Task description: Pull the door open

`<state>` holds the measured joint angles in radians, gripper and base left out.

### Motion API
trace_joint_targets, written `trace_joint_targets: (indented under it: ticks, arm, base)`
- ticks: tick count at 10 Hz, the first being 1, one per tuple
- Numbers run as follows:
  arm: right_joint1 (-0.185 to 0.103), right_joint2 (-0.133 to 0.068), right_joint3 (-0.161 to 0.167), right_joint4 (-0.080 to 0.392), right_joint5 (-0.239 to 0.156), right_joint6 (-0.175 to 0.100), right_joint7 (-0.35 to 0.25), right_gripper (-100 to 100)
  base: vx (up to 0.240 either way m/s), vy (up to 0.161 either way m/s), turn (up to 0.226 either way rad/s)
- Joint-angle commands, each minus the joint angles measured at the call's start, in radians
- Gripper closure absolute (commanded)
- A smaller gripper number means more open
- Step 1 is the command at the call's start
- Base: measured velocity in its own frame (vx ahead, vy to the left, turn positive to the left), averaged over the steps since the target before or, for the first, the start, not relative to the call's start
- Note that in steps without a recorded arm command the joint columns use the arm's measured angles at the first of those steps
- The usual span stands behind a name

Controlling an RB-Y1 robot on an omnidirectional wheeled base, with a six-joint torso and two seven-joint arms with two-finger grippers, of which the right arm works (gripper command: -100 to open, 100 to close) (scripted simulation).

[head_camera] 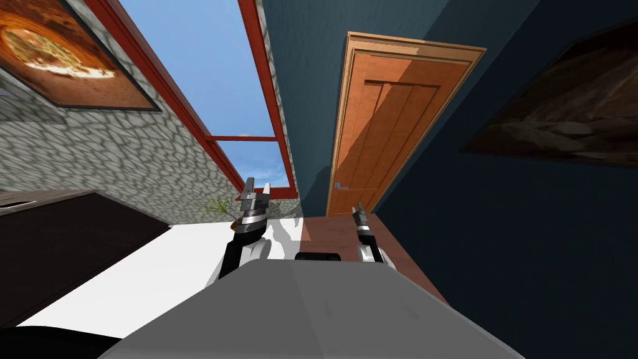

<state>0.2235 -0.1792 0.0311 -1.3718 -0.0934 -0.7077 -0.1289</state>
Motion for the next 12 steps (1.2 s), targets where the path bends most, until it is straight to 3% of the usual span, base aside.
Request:
trace_joint_targets:
  ticks: [1, 2, 12]
  arm:
    - [-0.012, -0.006, 0.001, 0.043, -0.001, -0.011, -0.005, -100]
    - [-0.012, -0.006, 0.001, 0.043, -0.001, -0.011, -0.005, -100]
    - [-0.095, -0.057, 0.004, 0.332, -0.007, -0.073, -0.043, -100]
  base:
    - [0.061, -0.004, 0.03]
    - [0.043, 0.0, 0.026]
    - [0.091, -0.011, 0.061]
